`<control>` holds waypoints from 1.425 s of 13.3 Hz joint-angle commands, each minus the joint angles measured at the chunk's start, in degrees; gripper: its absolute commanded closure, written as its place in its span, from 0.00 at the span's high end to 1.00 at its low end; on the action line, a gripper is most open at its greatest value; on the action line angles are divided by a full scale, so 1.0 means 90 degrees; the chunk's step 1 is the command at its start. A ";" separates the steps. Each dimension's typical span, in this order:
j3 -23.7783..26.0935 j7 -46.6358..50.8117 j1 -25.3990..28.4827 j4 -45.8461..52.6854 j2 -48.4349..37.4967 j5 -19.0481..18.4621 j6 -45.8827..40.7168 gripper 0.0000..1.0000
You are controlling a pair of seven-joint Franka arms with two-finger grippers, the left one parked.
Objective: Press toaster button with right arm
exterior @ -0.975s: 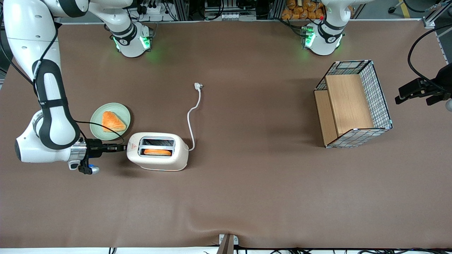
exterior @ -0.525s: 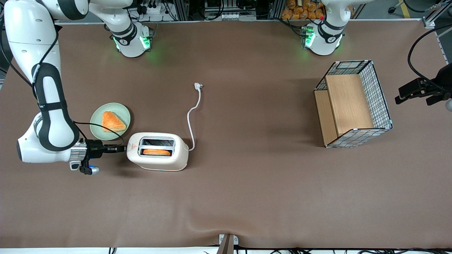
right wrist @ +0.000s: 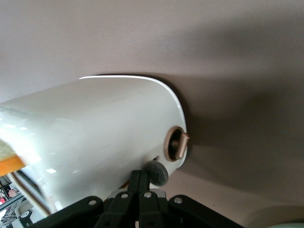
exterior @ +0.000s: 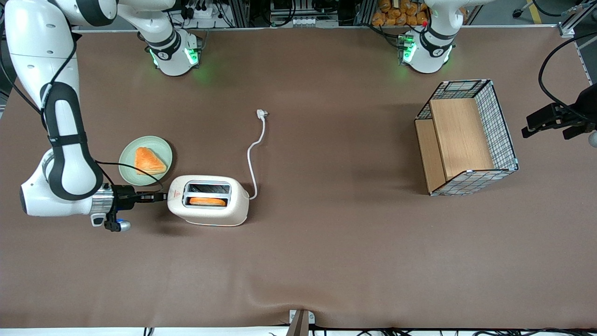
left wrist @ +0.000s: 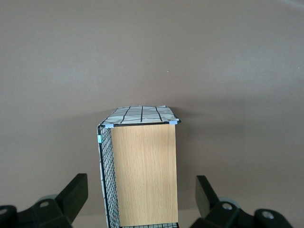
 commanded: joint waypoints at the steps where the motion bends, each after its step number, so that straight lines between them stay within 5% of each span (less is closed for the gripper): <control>1: -0.0094 0.0070 0.0035 0.0165 -0.0341 -0.0311 -0.0305 0.00; 5: -0.0240 0.0168 0.0035 0.0244 -0.0839 -0.0936 -0.0647 0.02; 7: -0.0250 0.0178 0.0025 0.0390 -0.1064 -0.1491 -0.0745 0.61; 8: -0.0328 0.0149 0.0025 0.0391 -0.1220 -0.1668 -0.0745 1.00; 19: -0.0446 0.0100 0.0083 0.0030 -0.3065 -0.4022 -0.0843 1.00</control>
